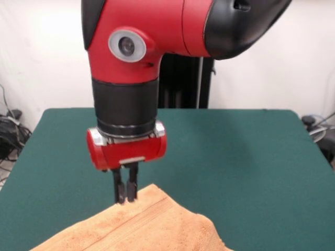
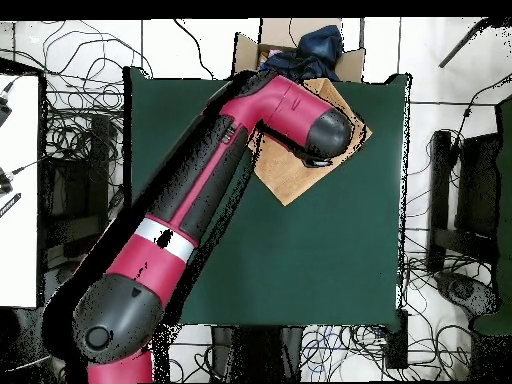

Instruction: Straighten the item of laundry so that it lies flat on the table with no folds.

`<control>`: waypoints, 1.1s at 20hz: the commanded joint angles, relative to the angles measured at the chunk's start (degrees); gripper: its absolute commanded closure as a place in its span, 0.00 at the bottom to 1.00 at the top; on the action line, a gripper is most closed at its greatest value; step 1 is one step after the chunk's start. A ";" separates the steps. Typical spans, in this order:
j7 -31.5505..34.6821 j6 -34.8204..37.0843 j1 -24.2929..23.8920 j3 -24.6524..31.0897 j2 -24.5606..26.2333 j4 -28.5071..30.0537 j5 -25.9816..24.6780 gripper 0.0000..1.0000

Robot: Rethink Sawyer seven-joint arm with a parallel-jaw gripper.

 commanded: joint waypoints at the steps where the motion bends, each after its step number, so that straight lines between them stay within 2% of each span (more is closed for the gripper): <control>1: -11.21 4.13 -1.57 13.96 -1.53 -0.47 9.55 1.00; 6: -13.49 3.43 -1.67 14.79 -0.67 -0.43 9.90 1.00; 10: -11.11 1.34 -1.46 12.36 2.14 -1.63 6.34 1.00; 14: -6.88 -2.73 -1.55 8.04 7.12 -3.85 0.09 1.00; 18: -6.34 -0.83 -1.92 8.53 9.39 -4.92 -1.63 1.00; 22: -6.82 2.21 -2.45 10.84 10.30 -5.66 -0.49 1.00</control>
